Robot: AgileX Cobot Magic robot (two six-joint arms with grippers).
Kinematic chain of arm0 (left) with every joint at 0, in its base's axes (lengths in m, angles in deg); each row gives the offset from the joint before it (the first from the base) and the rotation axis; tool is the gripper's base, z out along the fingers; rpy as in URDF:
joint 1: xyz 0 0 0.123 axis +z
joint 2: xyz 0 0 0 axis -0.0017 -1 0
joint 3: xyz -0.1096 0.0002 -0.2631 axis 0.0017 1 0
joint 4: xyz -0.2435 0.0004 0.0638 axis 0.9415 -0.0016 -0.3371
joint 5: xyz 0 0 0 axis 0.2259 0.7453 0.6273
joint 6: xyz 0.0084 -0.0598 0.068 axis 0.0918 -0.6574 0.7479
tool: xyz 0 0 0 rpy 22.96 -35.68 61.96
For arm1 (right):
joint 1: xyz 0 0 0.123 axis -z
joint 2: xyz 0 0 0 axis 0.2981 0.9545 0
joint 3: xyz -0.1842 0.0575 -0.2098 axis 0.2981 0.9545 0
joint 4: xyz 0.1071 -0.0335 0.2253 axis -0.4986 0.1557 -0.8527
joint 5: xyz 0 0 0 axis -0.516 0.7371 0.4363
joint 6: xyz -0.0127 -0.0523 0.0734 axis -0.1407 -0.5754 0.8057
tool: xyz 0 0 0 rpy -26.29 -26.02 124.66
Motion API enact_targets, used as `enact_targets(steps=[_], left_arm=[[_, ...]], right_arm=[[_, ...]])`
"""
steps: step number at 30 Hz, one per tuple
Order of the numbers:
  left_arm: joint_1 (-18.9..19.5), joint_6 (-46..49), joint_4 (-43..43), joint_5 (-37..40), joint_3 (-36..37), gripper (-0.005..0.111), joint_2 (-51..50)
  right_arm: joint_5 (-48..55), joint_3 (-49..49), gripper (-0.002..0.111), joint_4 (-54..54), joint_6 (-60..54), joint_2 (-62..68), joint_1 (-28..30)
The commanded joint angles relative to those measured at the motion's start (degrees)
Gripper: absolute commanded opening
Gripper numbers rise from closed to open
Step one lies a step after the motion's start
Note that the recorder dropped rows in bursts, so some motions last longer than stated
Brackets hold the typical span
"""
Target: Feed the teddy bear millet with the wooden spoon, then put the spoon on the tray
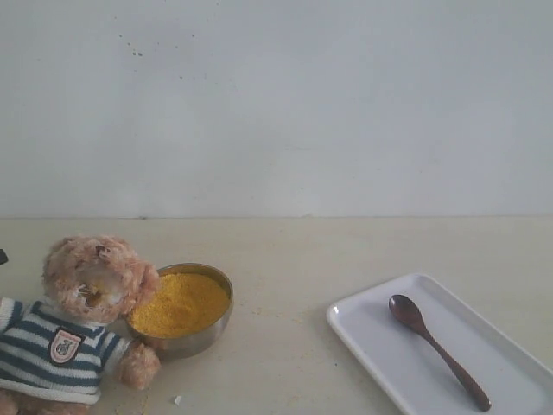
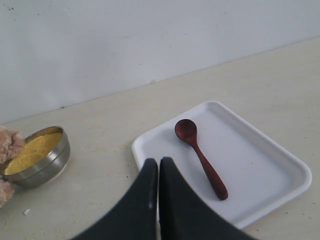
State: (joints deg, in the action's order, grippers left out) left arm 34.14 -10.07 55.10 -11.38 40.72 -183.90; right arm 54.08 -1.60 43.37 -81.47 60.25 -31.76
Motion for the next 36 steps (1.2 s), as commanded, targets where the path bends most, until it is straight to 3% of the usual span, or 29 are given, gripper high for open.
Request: enact_targets(steps=[1, 12, 16, 23, 26, 31, 36], left_arm=[[1.9, -8.0, 1.3, 0.8, -0.8, 0.103, 0.4], [2.3, -8.7, 3.1, 0.8, -2.3, 0.103, 0.4], [2.5, -7.8, 3.1, -1.7, -7.9, 0.103, 0.4], [3.4, -7.7, 3.1, 0.8, -21.8, 0.103, 0.4], [3.4, -2.4, 3.1, 0.8, -28.5, 0.102, 0.4], [3.3, 11.4, 3.1, 0.8, -36.0, 0.082, 0.4], [3.3, 6.0, 3.1, 0.8, -37.0, 0.066, 0.4]], right_arm=[[-0.6, -0.1, 0.0, 0.4, -0.2, 0.3, -0.1], [-0.6, -0.1, 0.0, 0.4, -0.2, 0.3, -0.1], [-0.6, -0.1, 0.0, 0.4, -0.2, 0.3, -0.1], [-0.6, -0.1, 0.0, 0.4, -0.2, 0.3, -0.1], [-0.6, -0.1, 0.0, 0.4, -0.2, 0.3, -0.1], [-0.6, -0.1, 0.0, 0.4, -0.2, 0.3, -0.1], [-0.6, -0.1, 0.0, 0.4, -0.2, 0.3, -0.1]])
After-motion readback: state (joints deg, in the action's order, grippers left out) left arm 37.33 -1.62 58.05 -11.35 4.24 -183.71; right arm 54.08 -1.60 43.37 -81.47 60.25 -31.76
